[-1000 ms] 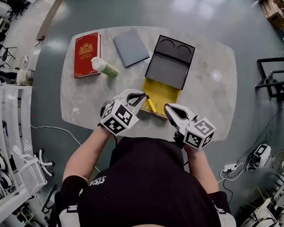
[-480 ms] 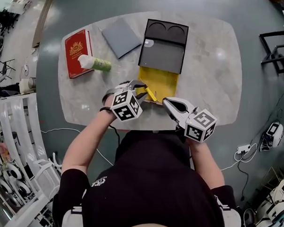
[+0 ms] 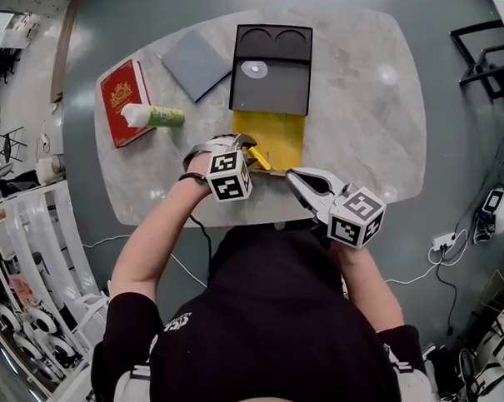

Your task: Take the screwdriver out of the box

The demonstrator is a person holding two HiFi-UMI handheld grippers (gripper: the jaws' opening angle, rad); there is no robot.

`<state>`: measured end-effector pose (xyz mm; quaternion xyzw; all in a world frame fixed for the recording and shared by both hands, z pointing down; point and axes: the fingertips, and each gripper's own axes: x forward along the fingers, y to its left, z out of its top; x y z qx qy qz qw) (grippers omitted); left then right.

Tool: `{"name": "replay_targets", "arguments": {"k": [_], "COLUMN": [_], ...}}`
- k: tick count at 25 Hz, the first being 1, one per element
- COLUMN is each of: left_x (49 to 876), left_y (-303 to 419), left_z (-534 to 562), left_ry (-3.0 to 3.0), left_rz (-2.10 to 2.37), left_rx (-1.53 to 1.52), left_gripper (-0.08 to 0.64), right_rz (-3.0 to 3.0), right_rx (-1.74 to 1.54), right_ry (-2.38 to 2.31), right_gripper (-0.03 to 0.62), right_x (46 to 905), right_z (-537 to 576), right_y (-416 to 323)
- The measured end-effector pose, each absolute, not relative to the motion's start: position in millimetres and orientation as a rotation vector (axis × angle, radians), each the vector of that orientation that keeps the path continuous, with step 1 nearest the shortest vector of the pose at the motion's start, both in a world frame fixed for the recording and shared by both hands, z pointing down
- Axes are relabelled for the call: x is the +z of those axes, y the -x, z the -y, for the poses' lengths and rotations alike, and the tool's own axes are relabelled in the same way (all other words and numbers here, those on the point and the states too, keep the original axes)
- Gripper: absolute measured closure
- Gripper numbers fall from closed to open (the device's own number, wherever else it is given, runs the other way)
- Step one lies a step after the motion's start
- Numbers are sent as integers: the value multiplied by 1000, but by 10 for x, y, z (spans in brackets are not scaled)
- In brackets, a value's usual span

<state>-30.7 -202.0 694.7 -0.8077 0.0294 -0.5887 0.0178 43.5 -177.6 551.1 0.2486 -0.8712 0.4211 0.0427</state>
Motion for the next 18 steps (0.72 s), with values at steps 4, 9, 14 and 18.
{"name": "replay_targets", "arguments": {"k": [4,9,14,18], "left_x": [7062,7195,7325,7417], "left_y": [267,286,323,362], "left_z": [2015,1982,1972,1939], "left_ry": [2423,2322,2222,2188], "left_rz": [9,143,242,304], "left_rx": [-1857,-1893,-1933,-1970], "left_gripper": [405,405,406,407], "right_rz": [2665,2666,2666,2663], "right_rx": [1299,1322,1328,1322], "right_ry": [-782,-797,-817,-841], "right_gripper": [578,578,578,578], "right_x": [5512,5516,5542,5535], "right_z": [1748,1740,1801,1829], "right_y": [-526,-616,-693,-746]}}
